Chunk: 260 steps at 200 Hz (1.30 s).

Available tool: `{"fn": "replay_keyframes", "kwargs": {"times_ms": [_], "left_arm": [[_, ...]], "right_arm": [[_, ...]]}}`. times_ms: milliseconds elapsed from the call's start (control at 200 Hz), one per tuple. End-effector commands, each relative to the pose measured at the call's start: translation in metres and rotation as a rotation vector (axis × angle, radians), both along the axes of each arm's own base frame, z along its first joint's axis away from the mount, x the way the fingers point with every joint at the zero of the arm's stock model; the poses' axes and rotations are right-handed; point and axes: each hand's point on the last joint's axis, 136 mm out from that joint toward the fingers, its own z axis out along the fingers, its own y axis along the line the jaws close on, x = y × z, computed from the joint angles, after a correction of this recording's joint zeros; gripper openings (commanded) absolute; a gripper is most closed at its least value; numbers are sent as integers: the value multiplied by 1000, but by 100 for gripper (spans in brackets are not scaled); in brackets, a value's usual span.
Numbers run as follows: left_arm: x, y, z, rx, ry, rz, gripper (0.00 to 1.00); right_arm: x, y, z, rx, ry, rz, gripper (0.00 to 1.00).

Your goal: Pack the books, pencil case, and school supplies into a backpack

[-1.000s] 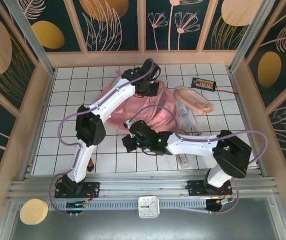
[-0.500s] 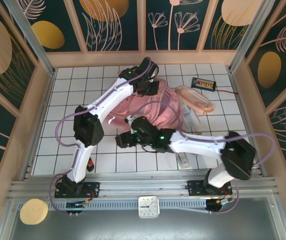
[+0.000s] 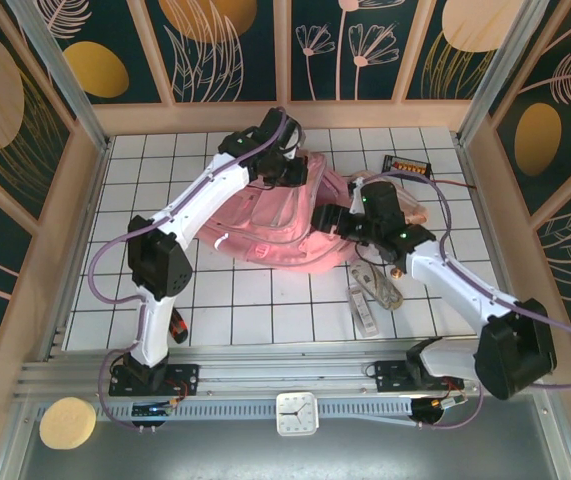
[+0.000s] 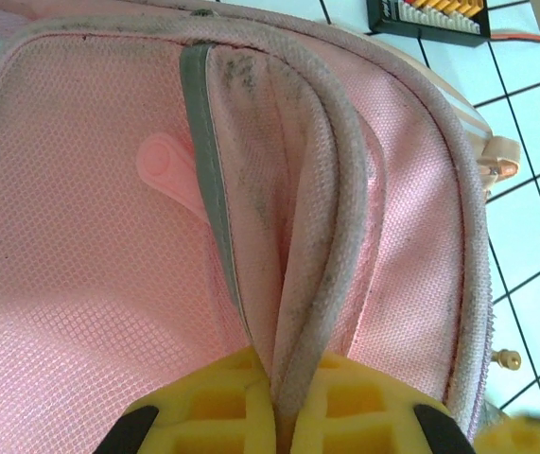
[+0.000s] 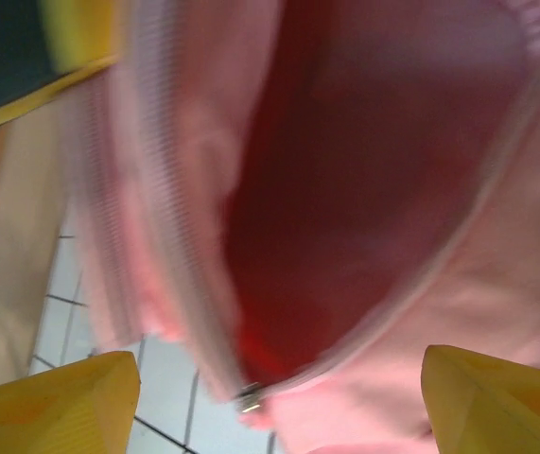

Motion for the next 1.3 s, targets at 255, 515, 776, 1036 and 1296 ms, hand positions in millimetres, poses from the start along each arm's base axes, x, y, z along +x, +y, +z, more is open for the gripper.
{"fn": "replay_keyframes", "kwargs": {"times_ms": [255,515,776,1036,1296], "left_arm": [[-12,-17,62,-162,-94,-80,0],[0,-28,78,-213,-85,-51,0],[-8,-34,77,-243,-44,-84,0],[-28,-18,57,-190,-15,-111,0],[-26,-22,60,-221,-15,-96,10]], "right_arm": [[-8,50,1,-110,-117,403,70],[-52,68,-42,-260,-164,554,71],[-55,85,-26,-302,-304,592,71],[0,61,33,45,-262,355,72],[16,77,33,116,-192,367,63]]}}
